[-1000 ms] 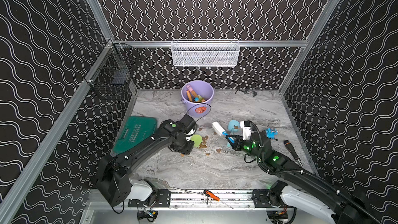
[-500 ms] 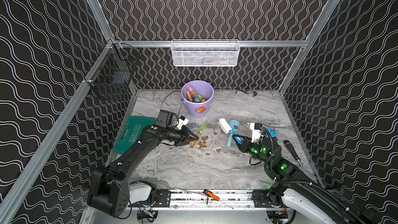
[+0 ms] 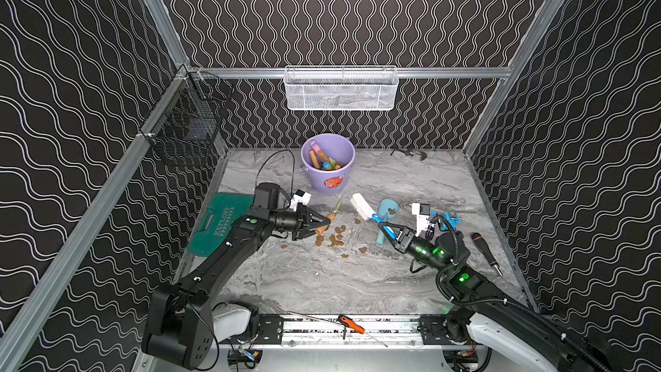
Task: Brush the soil off the hand trowel and place it into the bucket
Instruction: Brush off the soil from the hand trowel.
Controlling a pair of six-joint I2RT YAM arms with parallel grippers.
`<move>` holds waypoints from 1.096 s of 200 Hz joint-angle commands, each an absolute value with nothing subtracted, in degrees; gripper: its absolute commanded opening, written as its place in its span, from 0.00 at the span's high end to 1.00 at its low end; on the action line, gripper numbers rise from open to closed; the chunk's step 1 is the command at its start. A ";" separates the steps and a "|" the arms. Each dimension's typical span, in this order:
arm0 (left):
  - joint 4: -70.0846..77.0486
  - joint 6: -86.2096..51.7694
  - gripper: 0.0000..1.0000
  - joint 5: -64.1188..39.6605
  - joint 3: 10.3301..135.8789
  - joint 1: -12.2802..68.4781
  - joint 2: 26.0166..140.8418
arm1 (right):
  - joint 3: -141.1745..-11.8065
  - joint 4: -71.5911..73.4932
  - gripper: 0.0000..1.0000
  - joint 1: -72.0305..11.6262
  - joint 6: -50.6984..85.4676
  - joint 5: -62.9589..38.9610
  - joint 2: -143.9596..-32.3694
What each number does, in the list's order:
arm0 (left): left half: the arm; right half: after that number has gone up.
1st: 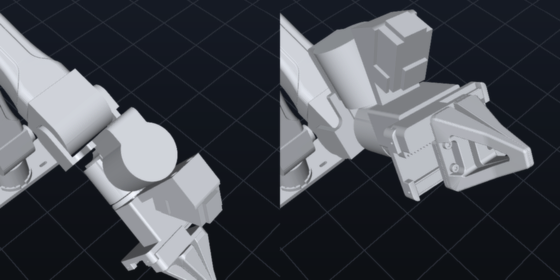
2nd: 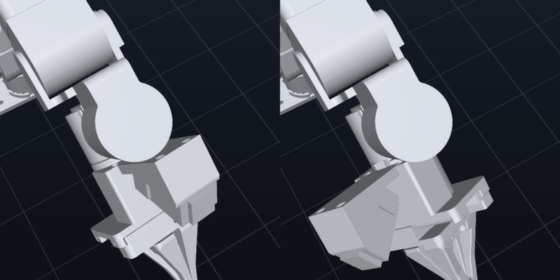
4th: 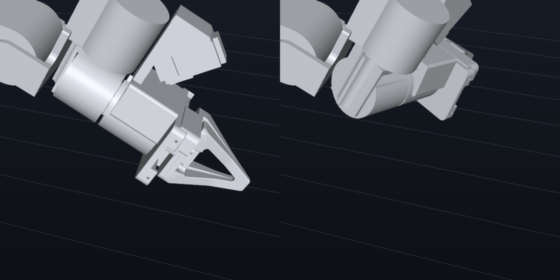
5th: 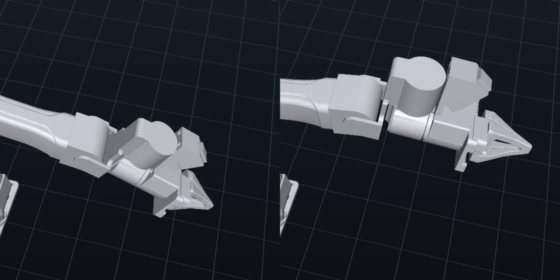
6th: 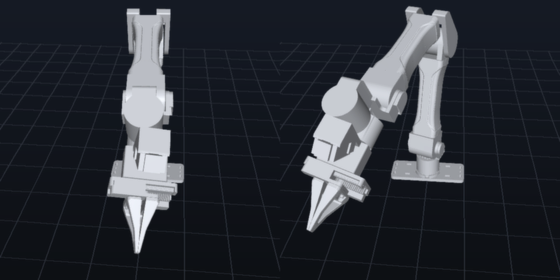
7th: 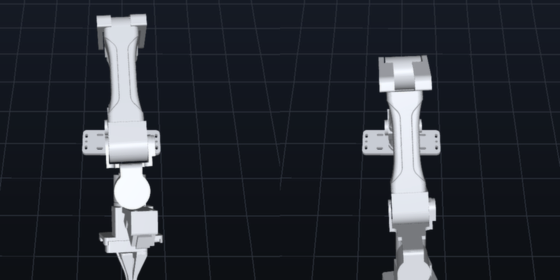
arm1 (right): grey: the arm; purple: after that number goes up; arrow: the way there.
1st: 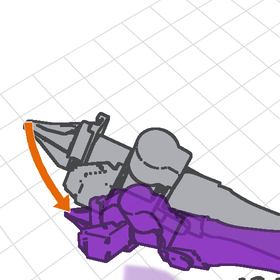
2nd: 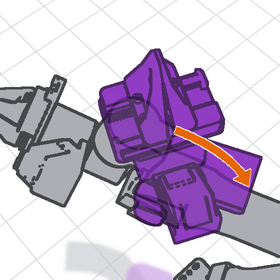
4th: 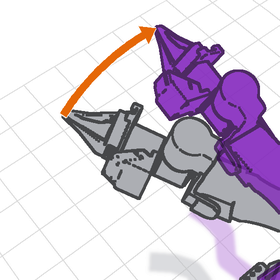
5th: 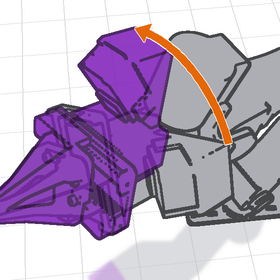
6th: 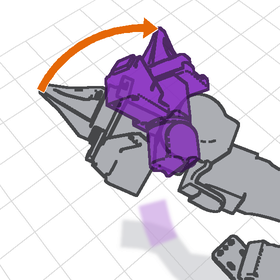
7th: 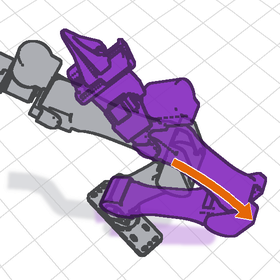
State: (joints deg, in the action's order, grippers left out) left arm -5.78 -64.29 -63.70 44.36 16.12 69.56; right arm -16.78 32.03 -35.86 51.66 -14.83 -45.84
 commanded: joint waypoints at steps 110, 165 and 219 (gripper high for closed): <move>14.99 -78.41 1.00 -66.31 41.47 16.01 68.70 | -15.48 57.56 1.00 -37.49 58.06 -20.02 -61.47; 2.79 -69.35 1.00 -65.97 44.94 15.89 68.50 | -10.87 51.79 1.00 -38.14 56.81 -13.24 -56.96; 12.23 -75.35 1.00 -66.53 42.57 15.82 69.29 | -16.72 50.01 1.00 -37.90 51.99 -11.34 -54.10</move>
